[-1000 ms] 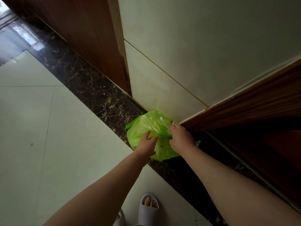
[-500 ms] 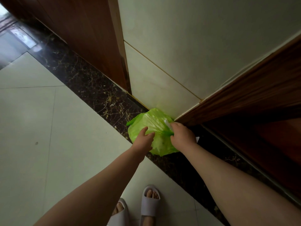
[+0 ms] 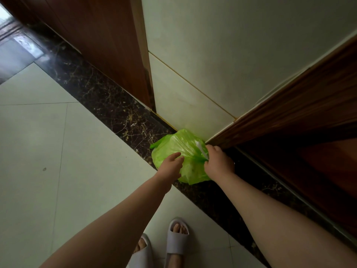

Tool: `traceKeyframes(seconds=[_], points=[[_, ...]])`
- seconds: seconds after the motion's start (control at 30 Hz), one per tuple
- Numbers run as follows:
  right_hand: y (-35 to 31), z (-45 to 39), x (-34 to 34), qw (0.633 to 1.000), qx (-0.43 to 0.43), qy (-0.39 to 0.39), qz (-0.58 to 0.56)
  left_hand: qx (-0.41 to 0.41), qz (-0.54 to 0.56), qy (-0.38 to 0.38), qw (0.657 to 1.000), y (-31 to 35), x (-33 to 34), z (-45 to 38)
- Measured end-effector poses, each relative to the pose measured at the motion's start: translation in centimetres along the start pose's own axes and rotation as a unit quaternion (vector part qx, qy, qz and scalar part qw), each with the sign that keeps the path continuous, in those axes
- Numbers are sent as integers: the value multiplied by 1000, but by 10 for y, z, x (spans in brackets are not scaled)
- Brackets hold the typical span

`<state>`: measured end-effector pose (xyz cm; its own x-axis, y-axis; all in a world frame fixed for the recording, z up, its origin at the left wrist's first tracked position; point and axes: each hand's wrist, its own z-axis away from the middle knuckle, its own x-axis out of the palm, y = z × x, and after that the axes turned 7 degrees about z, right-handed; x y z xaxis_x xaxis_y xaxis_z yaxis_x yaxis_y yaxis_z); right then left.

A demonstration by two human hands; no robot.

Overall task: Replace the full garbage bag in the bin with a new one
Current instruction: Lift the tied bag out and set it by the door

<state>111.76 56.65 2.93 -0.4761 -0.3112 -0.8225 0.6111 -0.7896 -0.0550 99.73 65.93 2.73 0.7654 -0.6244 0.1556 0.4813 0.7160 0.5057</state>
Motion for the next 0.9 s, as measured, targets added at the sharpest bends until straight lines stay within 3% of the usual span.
traceKeyframes(seconds=[0.23, 0.5, 0.77, 0.9], points=[[13, 15, -2, 999, 3, 52, -10, 11, -33, 3, 999, -4, 2, 4], [16, 61, -38, 996, -68, -54, -8, 71, -132, 39, 988, 18, -7, 63], [-26, 162, -117, 996, -85, -20, -17, 135, -275, 115, 945, 38, -47, 207], [-53, 240, -159, 988, -130, 33, -80, 166, -268, 148, 937, 42, -64, 312]])
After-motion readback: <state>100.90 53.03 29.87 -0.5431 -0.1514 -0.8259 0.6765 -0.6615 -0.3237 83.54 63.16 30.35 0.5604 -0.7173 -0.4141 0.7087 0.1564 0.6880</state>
